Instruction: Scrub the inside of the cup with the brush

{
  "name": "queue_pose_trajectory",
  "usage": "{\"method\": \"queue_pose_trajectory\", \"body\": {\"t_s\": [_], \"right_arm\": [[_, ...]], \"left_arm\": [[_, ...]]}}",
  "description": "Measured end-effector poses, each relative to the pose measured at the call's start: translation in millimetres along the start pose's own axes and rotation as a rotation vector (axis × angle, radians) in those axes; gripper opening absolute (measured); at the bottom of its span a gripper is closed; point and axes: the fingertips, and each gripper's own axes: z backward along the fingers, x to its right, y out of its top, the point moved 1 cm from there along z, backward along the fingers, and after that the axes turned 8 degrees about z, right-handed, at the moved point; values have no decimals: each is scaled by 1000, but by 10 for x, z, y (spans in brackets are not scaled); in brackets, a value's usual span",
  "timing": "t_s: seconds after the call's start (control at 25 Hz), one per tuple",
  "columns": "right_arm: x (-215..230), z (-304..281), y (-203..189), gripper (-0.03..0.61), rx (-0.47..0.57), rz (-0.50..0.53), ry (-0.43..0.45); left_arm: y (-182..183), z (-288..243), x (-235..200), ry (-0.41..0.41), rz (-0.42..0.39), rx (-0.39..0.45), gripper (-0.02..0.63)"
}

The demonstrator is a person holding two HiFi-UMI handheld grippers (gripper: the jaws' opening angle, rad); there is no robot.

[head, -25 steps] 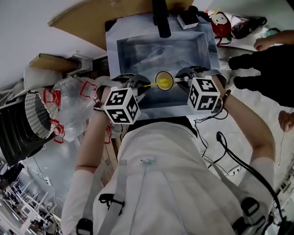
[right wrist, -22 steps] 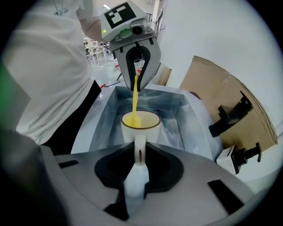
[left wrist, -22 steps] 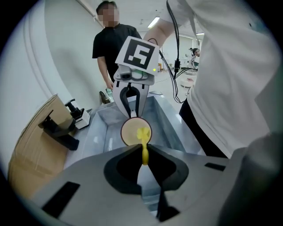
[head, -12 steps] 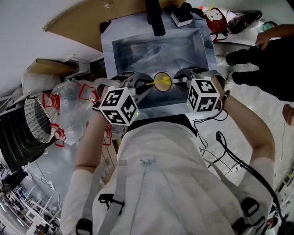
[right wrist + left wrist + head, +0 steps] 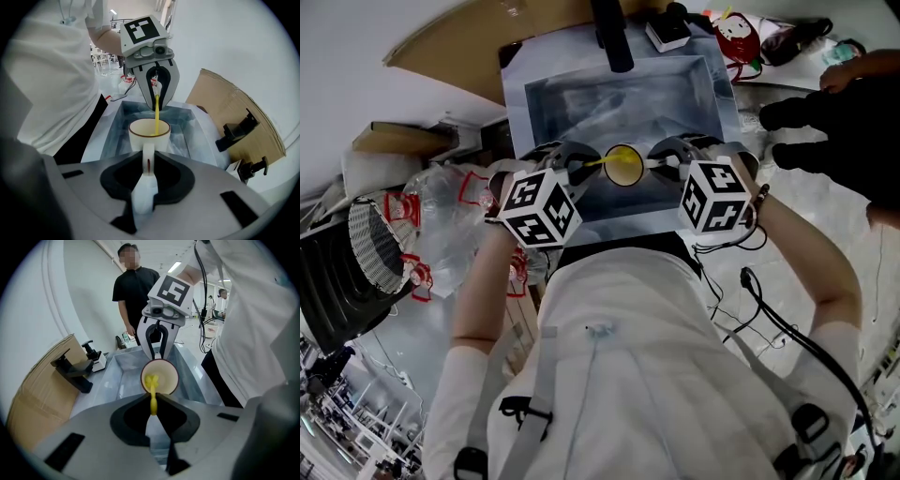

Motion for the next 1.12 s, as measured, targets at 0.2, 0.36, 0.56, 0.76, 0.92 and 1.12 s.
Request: {"method": "queue_pose_trajectory", "body": {"t_s": [0.2,0.36,0.56,0.76,0.92,1.12], "right_arm": [[30,-4,7,67,3,-3,-2],[14,-16,-18,66,7,-15,10],[4,-52,-33,66,3,-29,14],[20,-52,-33,66,-1,-42,18],[-1,-61,-42,66,-1,-43,25],[-13,-49,-62,66,-8,-48,34]], "left_arm": [[-75,-34,55,-12,-11,-80,38],[-96,-79,124,-27,-21,-94,38],[-100,-85,210,-64,-22,-92,38],[-35,-56,266,-85,-43,-79,38],[83,-26,276,-85,-50,-44,38],[222,27,255,-65,-69,29,38]]}}
